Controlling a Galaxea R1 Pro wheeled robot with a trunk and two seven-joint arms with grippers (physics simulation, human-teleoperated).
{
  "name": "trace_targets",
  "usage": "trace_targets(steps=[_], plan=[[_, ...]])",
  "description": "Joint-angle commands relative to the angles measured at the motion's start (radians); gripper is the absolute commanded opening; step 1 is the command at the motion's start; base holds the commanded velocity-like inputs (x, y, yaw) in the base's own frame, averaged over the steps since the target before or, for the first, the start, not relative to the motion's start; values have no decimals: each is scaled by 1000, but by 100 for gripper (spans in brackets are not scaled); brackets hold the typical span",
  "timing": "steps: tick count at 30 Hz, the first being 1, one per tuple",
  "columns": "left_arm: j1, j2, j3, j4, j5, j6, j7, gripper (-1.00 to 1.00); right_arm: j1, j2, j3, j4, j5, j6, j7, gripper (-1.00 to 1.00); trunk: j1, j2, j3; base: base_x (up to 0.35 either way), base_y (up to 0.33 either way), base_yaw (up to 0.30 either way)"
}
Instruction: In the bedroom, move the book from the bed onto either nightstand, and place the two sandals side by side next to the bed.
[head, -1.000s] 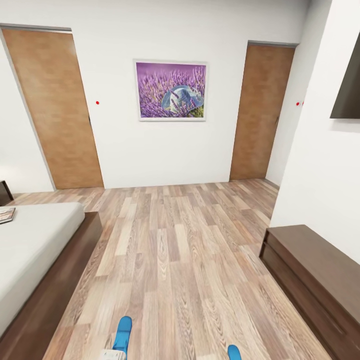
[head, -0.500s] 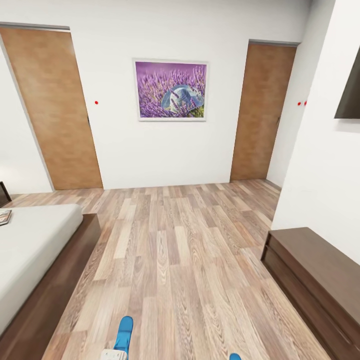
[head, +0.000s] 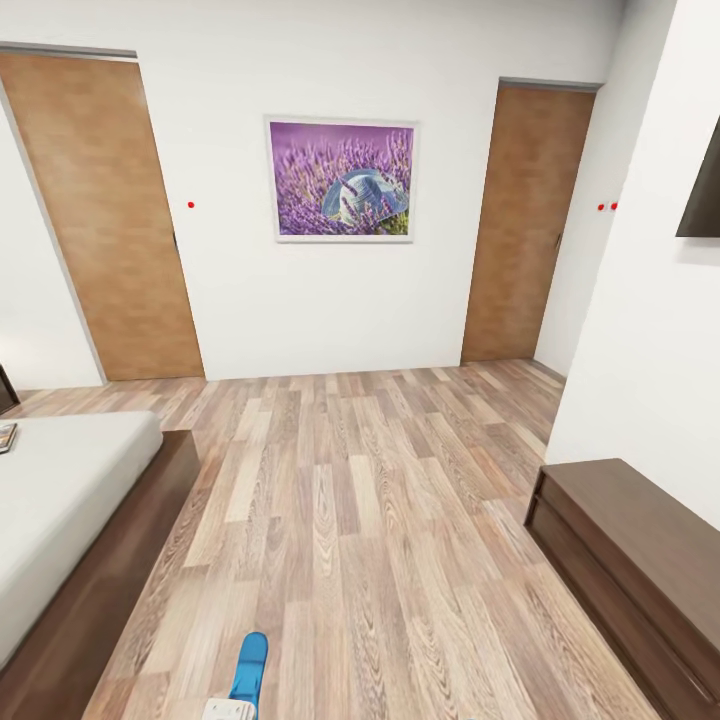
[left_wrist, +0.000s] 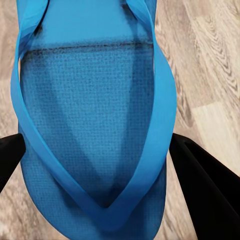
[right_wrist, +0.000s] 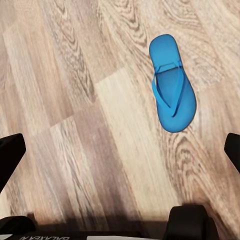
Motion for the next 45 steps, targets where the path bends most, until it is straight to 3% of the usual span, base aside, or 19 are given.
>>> trace_targets(steps=[1,12,15,19,23,25,28,30,32,34,36,38,42,45], plan=[[-1,0,9,1,-10,-4,-3,-100,0,0,-3,-1,-9,9,3,100,0,0,-1,1,0,0],[-1,0,10,1,-10,-4,-4,-100,0,0,-6,-2,-9,9,-1,100,0,0,-1,0,0,0],[-1,0,10,1,-10,-4,-4,-100,0,0,-7,-16,-7,10,-36,100,0,0,-1,0,0,0],[-1,-1,10,0,-9,-4,-9,-100,-1,1,-5,-123,-5,22,-223,100,0,0,-1,0,0,0],[-1,-2,10,-7,-8,-4,-38,-100,-8,1,-3,-234,-4,46,-472,100,0,0,-1,0,0,0],[-2,-2,11,-29,-8,-3,-101,-100,-53,0,-3,-249,-4,71,-516,100,0,0,-1,0,0,0],[-5,-4,11,-145,5,14,-268,-100,-118,0,-2,-253,11,143,-537,100,0,0,-1,0,0,0],[-6,-10,11,-227,32,64,-355,-100,-132,0,-2,-256,29,197,-540,100,0,0,-1,0,0,0],[-8,-13,10,-351,93,200,-441,-100,-141,0,-2,-260,50,272,-542,100,0,0,-1,0,0,0],[-9,-14,9,-485,164,339,-491,-100,-145,0,-1,-273,61,332,-542,100,0,0,-1,0,0,0],[-9,-13,9,-592,222,419,-517,-100,-147,1,0,-291,65,365,-542,100,0,0,-1,0,0,0],[-10,-10,10,-651,271,453,-528,-100,-148,2,2,-299,70,380,-542,100,0,0,-1,0,0,0],[-10,-8,13,-682,341,471,-533,-100,-148,2,21,-304,83,388,-542,100,0,0,-1,0,0,0],[-10,-7,14,-690,366,475,-534,-100,-148,2,54,-305,87,389,-541,100,0,0,-1,0,0,0]])
